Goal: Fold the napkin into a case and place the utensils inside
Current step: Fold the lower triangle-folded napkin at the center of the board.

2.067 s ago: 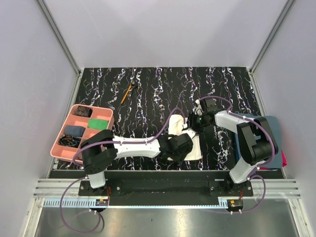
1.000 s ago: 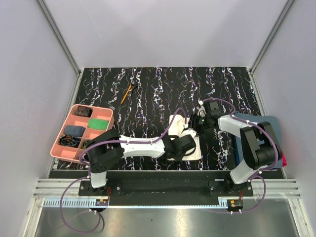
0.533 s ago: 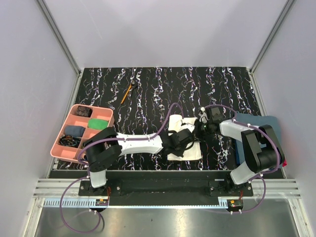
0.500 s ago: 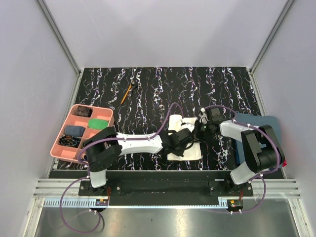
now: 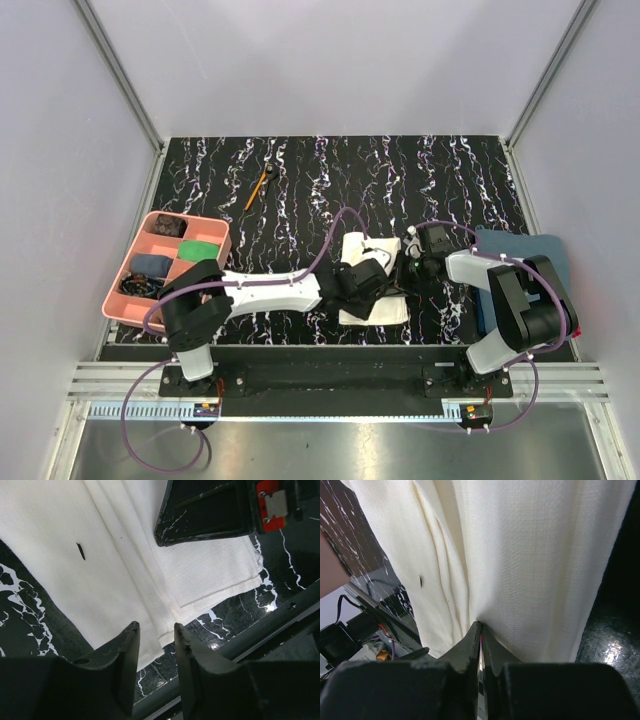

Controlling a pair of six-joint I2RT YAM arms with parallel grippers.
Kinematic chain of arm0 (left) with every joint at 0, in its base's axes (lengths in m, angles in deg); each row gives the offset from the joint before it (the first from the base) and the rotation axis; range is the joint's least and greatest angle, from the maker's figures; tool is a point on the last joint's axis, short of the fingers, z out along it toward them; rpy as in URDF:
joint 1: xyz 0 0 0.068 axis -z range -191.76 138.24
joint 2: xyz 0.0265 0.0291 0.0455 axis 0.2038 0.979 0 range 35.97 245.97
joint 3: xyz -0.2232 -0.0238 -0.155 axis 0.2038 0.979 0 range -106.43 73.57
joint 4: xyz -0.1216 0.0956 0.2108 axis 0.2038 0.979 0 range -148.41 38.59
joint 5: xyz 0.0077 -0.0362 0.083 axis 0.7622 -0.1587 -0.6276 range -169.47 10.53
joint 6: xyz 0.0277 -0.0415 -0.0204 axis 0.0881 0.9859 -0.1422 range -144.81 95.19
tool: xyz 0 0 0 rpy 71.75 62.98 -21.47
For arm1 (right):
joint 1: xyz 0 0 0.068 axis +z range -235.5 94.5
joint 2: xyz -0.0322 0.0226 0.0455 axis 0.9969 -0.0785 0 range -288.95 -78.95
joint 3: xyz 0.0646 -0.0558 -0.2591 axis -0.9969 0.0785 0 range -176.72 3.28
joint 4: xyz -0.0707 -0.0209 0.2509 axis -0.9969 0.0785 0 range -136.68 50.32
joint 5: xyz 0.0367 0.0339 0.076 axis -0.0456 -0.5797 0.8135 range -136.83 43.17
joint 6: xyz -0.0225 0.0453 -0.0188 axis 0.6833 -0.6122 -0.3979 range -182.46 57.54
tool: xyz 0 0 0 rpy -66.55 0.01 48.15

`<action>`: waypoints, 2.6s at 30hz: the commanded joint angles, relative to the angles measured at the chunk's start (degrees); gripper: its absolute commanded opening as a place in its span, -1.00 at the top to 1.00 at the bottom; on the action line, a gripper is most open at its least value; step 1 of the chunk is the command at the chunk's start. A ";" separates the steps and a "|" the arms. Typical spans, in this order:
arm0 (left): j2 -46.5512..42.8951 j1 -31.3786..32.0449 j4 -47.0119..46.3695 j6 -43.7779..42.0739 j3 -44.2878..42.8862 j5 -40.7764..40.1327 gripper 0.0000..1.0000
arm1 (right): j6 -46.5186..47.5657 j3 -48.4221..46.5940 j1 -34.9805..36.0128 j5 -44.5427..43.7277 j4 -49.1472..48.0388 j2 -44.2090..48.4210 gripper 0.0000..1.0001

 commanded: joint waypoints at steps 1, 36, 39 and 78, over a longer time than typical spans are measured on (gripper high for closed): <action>-2.94 1.53 1.53 -1.32 -0.12 -0.89 0.19 | -0.17 0.59 -0.17 0.72 -1.33 2.20 0.81; 4.71 7.33 9.44 -5.10 -8.74 -12.23 1.00 | -1.58 2.70 -0.08 2.47 -5.20 0.27 0.83; 3.91 7.33 9.36 -4.84 -8.56 -12.67 1.00 | -1.67 2.35 -0.08 3.27 -5.82 -0.44 0.83; 1.63 8.65 9.44 -5.72 -9.08 -13.91 1.00 | -1.23 2.87 -0.08 2.92 -6.34 -2.29 0.86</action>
